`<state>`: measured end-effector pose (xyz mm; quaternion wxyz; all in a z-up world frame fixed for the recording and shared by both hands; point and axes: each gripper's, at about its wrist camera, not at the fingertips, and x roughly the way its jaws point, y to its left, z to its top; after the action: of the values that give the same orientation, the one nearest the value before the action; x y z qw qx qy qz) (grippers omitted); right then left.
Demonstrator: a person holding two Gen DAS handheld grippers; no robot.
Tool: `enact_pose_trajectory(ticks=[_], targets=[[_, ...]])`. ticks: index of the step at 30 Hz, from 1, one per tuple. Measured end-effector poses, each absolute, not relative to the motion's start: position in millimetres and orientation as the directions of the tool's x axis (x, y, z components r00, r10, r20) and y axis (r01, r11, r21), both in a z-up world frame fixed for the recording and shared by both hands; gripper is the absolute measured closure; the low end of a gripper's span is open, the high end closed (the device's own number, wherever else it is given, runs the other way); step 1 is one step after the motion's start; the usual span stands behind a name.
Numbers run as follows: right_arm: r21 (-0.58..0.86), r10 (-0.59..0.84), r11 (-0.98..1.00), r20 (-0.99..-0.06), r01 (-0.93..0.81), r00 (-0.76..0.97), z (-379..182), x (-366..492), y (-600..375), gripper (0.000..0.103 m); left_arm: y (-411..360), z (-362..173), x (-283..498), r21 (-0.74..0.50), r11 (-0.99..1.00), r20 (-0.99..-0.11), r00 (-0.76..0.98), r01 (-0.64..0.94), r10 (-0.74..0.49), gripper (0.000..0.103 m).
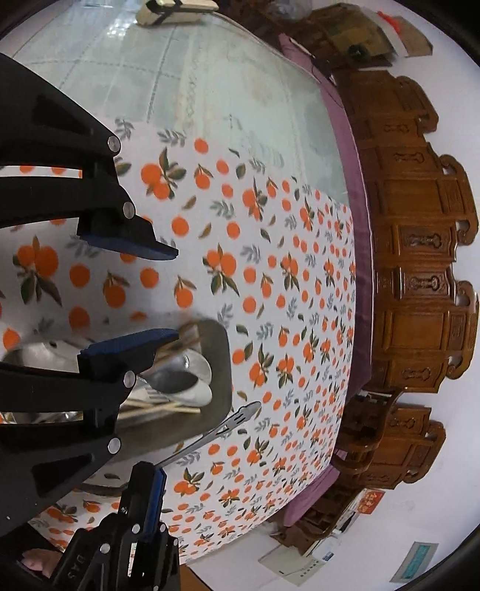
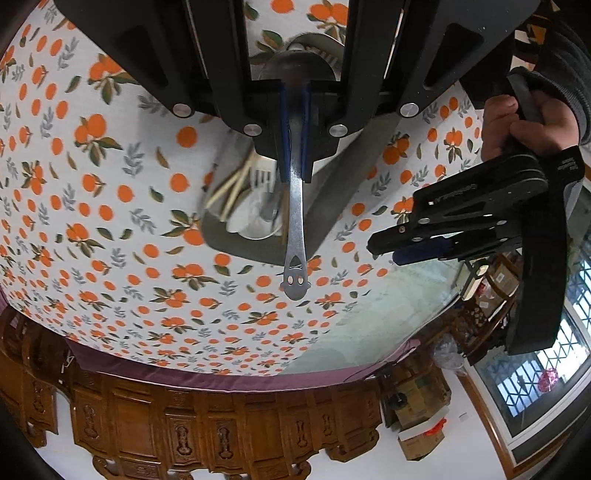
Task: Organize utensils
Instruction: 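Lower the metal spoon into the tray and open the left tool while the right tool carries its spoon, then lower the smiley-face spoon into the tray and open the right tool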
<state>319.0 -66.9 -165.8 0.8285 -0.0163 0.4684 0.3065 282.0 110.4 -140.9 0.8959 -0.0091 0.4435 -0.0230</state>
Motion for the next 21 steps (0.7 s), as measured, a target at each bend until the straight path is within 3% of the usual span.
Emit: enact_pose_trajectory(ticks=[21], targets=[[0.203, 0.4, 0.849, -0.849, -0.488, 0.345, -215.4, 329.0, -34.9, 0.096, 141.7, -144.0, 259.9, -0.037, 0.999, -0.793, 0.609, -0.008, -0.024, 0.062]])
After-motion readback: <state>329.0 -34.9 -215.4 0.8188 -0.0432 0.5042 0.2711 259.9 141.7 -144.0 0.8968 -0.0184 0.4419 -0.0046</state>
